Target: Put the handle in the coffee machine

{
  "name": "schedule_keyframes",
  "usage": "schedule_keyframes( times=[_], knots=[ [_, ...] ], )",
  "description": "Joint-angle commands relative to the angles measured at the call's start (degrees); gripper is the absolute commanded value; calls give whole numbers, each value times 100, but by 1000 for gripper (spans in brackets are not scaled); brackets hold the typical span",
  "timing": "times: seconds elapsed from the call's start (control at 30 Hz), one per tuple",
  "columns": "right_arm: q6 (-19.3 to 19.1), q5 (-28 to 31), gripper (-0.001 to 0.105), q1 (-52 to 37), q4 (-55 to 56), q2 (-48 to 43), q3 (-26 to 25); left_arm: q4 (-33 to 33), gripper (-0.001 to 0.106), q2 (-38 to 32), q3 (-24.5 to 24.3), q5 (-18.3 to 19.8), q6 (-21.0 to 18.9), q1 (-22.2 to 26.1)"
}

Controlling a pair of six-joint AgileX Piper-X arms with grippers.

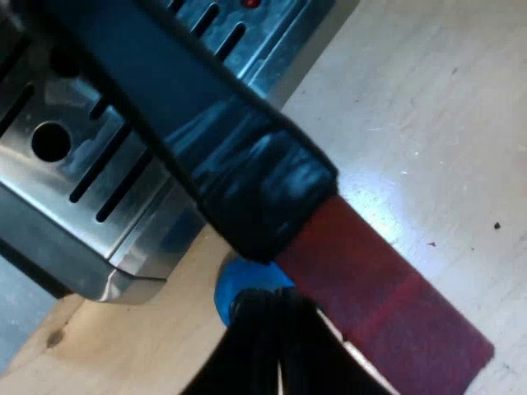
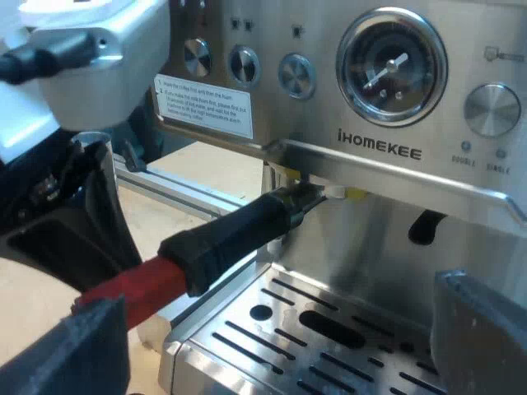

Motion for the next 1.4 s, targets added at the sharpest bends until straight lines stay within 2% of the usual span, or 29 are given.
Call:
schedule_keyframes(
  times=[0.03, 0.4, 0.57, 0.73, 0.93, 1.2, 1.4],
  knots=[
    [-23, -14, 77, 12, 150, -133, -40, -292, 0, -68, -17, 1776, 80, -409],
    [-23, -165, 77, 12, 426, -406, -40, -940, 0, -68, -17, 1893, 78, -460],
    [-23, -191, 77, 12, 518, -406, -40, -942, 0, -68, -17, 1893, 78, -460],
    [-23, -191, 77, 12, 518, -406, -40, -657, 0, -68, -17, 1881, 106, -406],
    [-23, -191, 77, 12, 518, -406, -40, -290, 0, -68, -17, 1411, 225, -97],
    [-23, -191, 77, 12, 518, -406, -40, 123, 0, -165, -17, 983, 532, 437],
    [-23, -191, 77, 12, 518, -406, -40, 140, 0, -565, -17, 903, 551, 733]
  ],
)
